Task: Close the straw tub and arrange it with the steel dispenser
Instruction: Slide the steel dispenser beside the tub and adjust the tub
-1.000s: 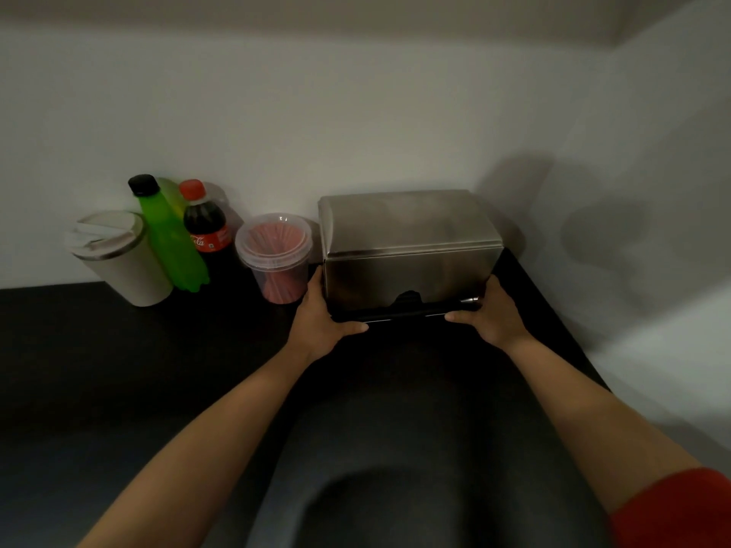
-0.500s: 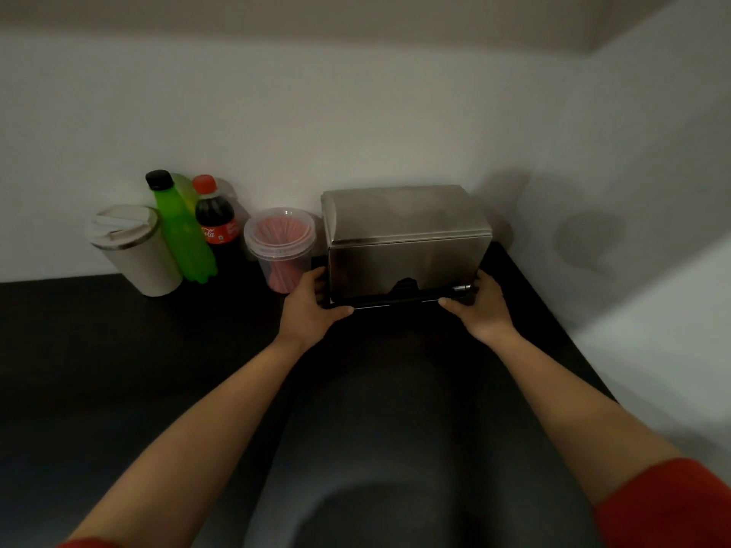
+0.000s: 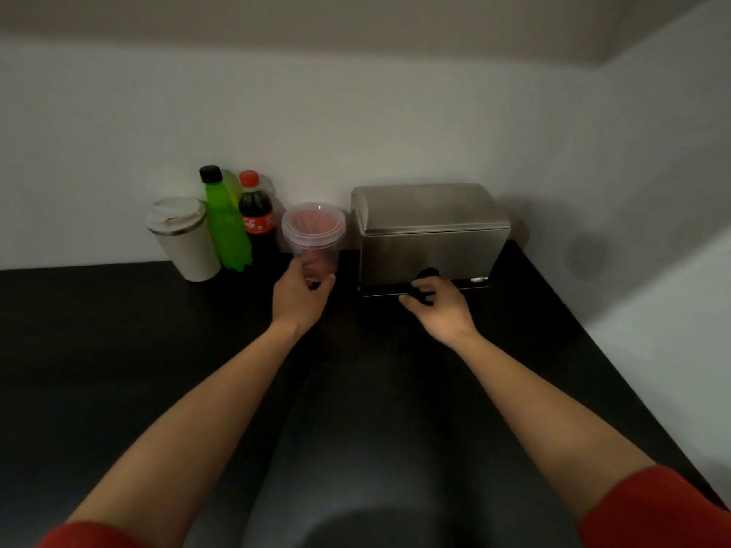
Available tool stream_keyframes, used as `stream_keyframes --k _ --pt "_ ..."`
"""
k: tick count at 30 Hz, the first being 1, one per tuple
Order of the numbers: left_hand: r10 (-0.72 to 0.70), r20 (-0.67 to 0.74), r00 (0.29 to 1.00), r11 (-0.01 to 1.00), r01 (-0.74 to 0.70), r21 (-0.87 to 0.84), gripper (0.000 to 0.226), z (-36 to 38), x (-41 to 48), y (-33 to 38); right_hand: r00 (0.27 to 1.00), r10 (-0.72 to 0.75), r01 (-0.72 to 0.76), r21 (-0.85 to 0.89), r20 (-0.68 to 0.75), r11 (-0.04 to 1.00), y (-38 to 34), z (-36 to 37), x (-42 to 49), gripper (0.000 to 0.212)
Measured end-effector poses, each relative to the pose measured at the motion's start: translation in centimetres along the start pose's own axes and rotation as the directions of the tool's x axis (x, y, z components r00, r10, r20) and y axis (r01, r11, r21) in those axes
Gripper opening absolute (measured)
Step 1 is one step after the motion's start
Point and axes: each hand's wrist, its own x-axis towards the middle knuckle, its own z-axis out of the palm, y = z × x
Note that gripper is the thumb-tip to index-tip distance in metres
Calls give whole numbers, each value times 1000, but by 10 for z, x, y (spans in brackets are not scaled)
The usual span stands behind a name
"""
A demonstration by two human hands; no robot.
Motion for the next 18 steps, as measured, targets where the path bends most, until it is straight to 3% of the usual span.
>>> stream_keyframes --k 6,12,14,18 --pt "-81 -63 995 996 78 -43 56 -24 20 -14 987 -51 33 117 151 993 -37 48 1 39" --pt "-230 37 973 965 233 -123 63 -26 51 -18 962 -113 64 197 250 978 -67 80 17 70" --pt "-249 58 967 955 255 -153 66 -24 60 -15 955 -144 86 221 259 971 -76 87 24 77" --pt "-261 57 964 937 267 -225 63 -19 75 -10 951 -257 177 378 172 909 -94 91 38 66"
